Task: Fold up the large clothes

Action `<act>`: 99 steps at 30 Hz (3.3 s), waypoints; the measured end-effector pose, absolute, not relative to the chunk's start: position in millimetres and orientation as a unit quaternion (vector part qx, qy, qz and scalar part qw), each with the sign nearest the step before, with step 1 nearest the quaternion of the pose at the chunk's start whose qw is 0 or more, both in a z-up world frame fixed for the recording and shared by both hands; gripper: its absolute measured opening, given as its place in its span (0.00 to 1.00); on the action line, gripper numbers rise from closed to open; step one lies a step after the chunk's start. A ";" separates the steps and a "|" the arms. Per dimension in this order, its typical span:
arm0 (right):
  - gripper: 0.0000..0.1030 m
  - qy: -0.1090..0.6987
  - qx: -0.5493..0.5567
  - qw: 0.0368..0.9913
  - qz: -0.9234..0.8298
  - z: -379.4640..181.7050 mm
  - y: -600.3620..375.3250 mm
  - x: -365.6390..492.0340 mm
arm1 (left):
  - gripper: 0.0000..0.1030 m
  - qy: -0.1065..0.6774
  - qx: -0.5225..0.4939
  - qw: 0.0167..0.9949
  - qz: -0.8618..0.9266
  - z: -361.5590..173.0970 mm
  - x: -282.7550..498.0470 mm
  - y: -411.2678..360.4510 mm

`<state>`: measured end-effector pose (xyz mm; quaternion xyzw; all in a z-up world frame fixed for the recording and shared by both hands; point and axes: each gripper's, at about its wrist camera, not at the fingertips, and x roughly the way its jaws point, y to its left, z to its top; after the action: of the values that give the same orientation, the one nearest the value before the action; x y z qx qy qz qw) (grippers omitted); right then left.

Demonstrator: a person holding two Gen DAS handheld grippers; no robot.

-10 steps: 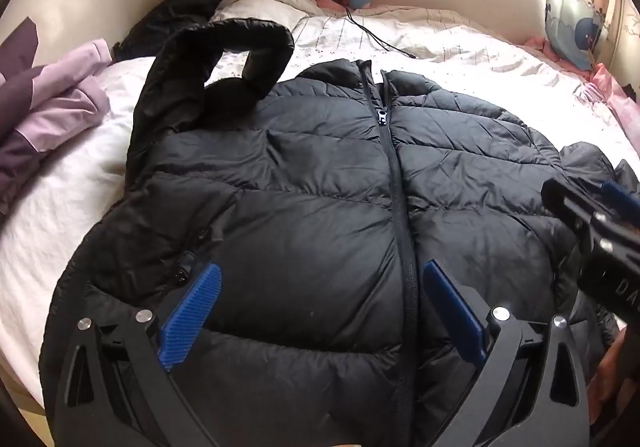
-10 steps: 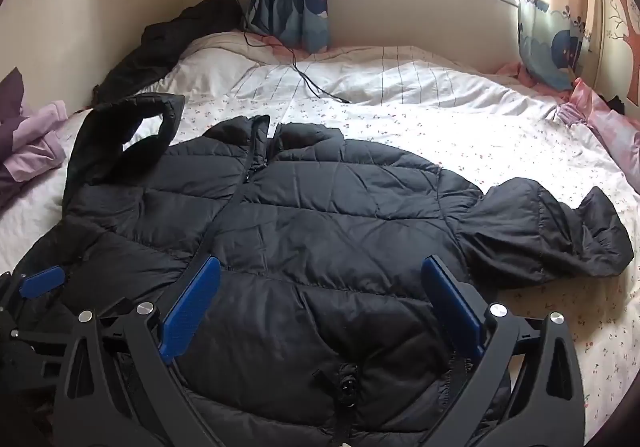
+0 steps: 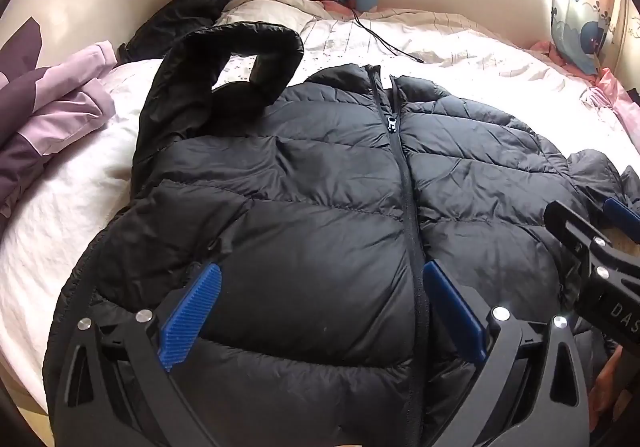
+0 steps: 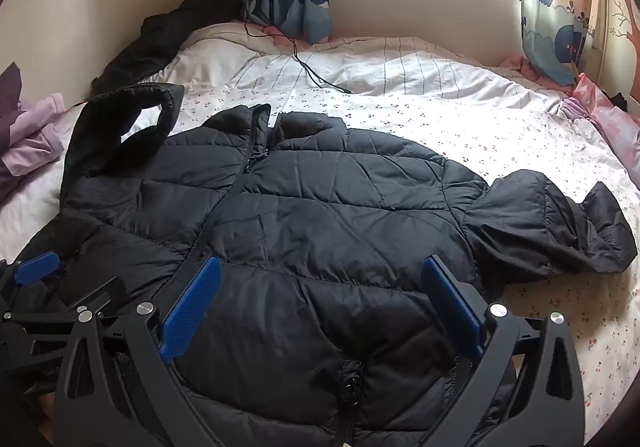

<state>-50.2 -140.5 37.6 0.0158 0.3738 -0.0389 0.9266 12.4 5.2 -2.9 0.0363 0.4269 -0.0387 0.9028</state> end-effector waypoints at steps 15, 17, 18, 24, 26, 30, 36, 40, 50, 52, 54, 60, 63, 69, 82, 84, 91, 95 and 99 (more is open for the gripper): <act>0.94 0.353 0.016 0.934 -0.045 45.1 -145.6 -56.2 | 0.95 0.422 0.054 0.903 -0.052 -0.5 15.5 -13.1; 0.94 0.353 0.016 0.935 -0.045 44.9 -145.2 -56.5 | 0.95 0.423 0.053 0.903 -0.054 -0.8 16.0 -13.4; 0.94 0.352 0.016 0.935 -0.045 45.1 -145.3 -56.5 | 0.95 0.423 0.053 0.903 -0.054 -0.8 16.0 -13.6; 0.94 0.353 0.015 0.934 -0.045 44.4 -144.5 -56.4 | 0.95 0.418 0.055 0.905 -0.057 0.6 16.1 -13.8; 0.94 0.353 0.016 0.935 -0.044 44.3 -144.4 -56.5 | 0.95 0.416 0.057 0.906 -0.057 1.3 16.5 -13.3; 0.94 0.352 0.018 0.935 -0.043 44.4 -144.7 -56.8 | 0.94 0.412 0.066 0.907 -0.055 2.5 16.9 -13.6; 0.94 0.352 0.018 0.935 -0.042 44.7 -144.1 -56.6 | 0.94 0.413 0.072 0.906 -0.056 2.5 16.5 -14.8; 0.94 0.352 0.017 0.935 -0.043 44.9 -144.8 -56.5 | 0.94 0.412 0.072 0.906 -0.064 1.9 15.7 -16.9; 0.94 0.349 0.018 0.936 -0.041 48.5 -143.8 -57.7 | 0.95 0.410 0.063 0.908 -0.065 3.5 16.2 -15.9; 0.94 0.348 0.019 0.936 -0.041 48.8 -144.4 -58.1 | 0.95 0.409 0.063 0.908 -0.065 3.7 16.1 -16.2; 0.94 0.348 0.019 0.936 -0.041 49.0 -143.8 -57.8 | 0.95 0.407 0.067 0.909 -0.064 4.0 15.8 -17.4; 0.94 0.346 0.018 0.937 -0.041 48.9 -144.1 -58.4 | 0.95 0.403 0.070 0.910 -0.066 5.1 14.6 -19.4; 0.94 0.342 0.017 0.938 -0.042 50.4 -144.2 -59.5 | 0.95 0.402 0.070 0.910 -0.066 5.3 14.1 -19.8; 0.94 0.314 0.016 0.948 -0.048 57.7 -144.7 -67.0 | 0.94 0.400 0.069 0.911 -0.067 6.5 13.3 -20.5; 0.94 0.304 0.016 0.951 -0.047 57.8 -147.6 -70.3 | 0.95 0.399 0.069 0.912 -0.070 7.3 13.1 -23.0; 0.94 0.309 0.016 0.950 -0.046 56.8 -147.4 -69.7 | 0.95 0.399 0.068 0.912 -0.070 7.4 13.1 -23.1; 0.94 0.313 0.018 0.949 -0.045 55.7 -147.7 -68.6 | 0.95 0.401 0.069 0.911 -0.073 7.1 13.5 -26.7; 0.94 0.307 0.016 0.950 -0.049 56.3 -148.4 -69.4 | 0.95 0.402 0.067 0.910 -0.077 6.5 14.7 -28.5; 0.94 0.324 0.019 0.945 -0.037 51.8 -153.2 -62.7 | 0.95 0.403 0.066 0.909 -0.082 5.3 14.4 -29.7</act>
<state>-62.7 -153.2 51.8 0.0193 0.3236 -0.0366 0.9453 14.4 -29.7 5.3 0.0661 0.4030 -0.0824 0.9091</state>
